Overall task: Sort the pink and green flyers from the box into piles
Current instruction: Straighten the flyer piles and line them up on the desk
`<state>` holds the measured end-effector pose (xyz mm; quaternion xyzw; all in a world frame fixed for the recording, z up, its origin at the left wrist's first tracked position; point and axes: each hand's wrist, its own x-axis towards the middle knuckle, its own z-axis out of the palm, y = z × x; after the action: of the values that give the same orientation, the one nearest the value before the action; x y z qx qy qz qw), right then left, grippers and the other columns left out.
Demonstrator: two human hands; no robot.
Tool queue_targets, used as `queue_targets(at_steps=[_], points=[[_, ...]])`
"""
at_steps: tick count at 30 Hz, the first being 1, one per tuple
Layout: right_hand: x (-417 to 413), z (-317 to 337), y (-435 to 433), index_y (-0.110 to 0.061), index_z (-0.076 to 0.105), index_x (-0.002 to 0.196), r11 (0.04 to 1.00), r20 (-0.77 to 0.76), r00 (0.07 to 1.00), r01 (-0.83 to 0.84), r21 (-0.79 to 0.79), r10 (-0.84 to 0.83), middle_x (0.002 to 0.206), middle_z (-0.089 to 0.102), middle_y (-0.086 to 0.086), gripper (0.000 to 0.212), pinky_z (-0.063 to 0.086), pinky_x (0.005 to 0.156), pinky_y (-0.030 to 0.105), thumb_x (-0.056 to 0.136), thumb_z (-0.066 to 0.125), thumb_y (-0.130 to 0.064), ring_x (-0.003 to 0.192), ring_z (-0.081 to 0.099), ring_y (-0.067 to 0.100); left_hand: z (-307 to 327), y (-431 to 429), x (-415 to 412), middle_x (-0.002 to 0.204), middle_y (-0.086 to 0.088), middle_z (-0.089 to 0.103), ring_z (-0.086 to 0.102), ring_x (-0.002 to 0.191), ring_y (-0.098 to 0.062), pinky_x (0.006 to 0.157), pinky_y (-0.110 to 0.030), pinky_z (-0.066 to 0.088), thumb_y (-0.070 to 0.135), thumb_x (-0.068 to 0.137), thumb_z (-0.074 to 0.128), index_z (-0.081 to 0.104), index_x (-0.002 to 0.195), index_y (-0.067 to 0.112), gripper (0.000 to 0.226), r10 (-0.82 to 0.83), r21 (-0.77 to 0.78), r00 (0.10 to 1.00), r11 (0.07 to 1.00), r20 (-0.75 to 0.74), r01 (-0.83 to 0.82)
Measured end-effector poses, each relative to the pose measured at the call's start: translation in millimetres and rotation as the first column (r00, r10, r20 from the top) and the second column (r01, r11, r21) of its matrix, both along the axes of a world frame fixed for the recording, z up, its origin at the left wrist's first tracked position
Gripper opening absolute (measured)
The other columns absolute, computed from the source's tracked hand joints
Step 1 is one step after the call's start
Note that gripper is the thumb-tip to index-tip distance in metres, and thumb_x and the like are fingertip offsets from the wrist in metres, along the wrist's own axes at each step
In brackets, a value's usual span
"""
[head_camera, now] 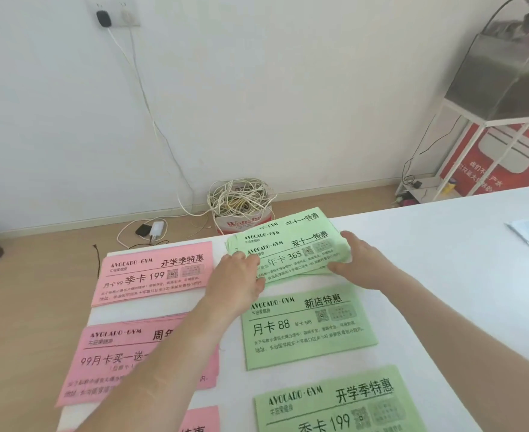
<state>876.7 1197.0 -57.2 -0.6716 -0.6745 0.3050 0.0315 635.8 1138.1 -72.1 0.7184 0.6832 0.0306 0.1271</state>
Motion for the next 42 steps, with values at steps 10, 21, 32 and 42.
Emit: queue_targets(at_steps=[10, 21, 32, 42], points=[[-25.4, -12.3, 63.1, -0.004, 0.042, 0.12, 0.994, -0.084, 0.996, 0.011, 0.11, -0.001, 0.115, 0.053, 0.011, 0.062, 0.042, 0.081, 0.032, 0.079, 0.073, -0.039, 0.11, 0.052, 0.029, -9.1, 9.8, 15.8, 0.117, -0.003, 0.055, 0.05, 0.106, -0.024, 0.089, -0.033, 0.043, 0.044, 0.086, 0.058, 0.051, 0.125, 0.019, 0.047, 0.091, 0.009, 0.994, 0.996, -0.054, -0.091], [-28.2, 0.1, 56.2, -0.015, 0.058, 0.112, 0.991, -0.42, 0.906, 0.0, -0.132, -0.056, 0.106, 0.067, 0.005, 0.032, 0.054, 0.076, 0.032, 0.081, 0.065, -0.02, 0.093, 0.065, 0.022, -6.2, 13.1, 28.5, 0.116, -0.008, 0.052, 0.05, 0.102, -0.028, 0.083, -0.036, 0.045, 0.044, 0.097, 0.039, 0.045, 0.132, 0.024, 0.04, 0.126, 0.036, 0.98, 0.992, -0.153, -0.122], [-41.1, -1.6, 65.6, -0.007, 0.038, 0.118, 0.991, -0.244, 0.96, 0.133, -0.026, -0.135, 0.103, 0.056, 0.008, 0.053, 0.05, 0.083, 0.036, 0.079, 0.067, -0.03, 0.099, 0.057, 0.027, -4.8, 14.0, 32.1, 0.116, -0.009, 0.052, 0.05, 0.103, -0.028, 0.084, -0.036, 0.049, 0.046, 0.093, 0.046, 0.042, 0.133, 0.022, 0.047, 0.136, 0.031, 0.974, 0.991, -0.183, -0.133], [-14.5, -6.2, 68.6, -0.011, 0.063, 0.108, 0.899, -0.764, 0.544, -0.039, -0.436, -0.347, 0.098, 0.072, 0.007, 0.022, 0.043, 0.06, 0.024, 0.09, 0.064, -0.024, 0.075, 0.066, 0.019, 0.9, 21.7, 34.1, 0.117, -0.009, 0.046, 0.049, 0.104, -0.029, 0.08, -0.037, 0.048, 0.046, 0.095, 0.044, 0.032, 0.14, 0.041, 0.047, 0.104, -0.018, 0.974, 0.994, -0.203, -0.11]])
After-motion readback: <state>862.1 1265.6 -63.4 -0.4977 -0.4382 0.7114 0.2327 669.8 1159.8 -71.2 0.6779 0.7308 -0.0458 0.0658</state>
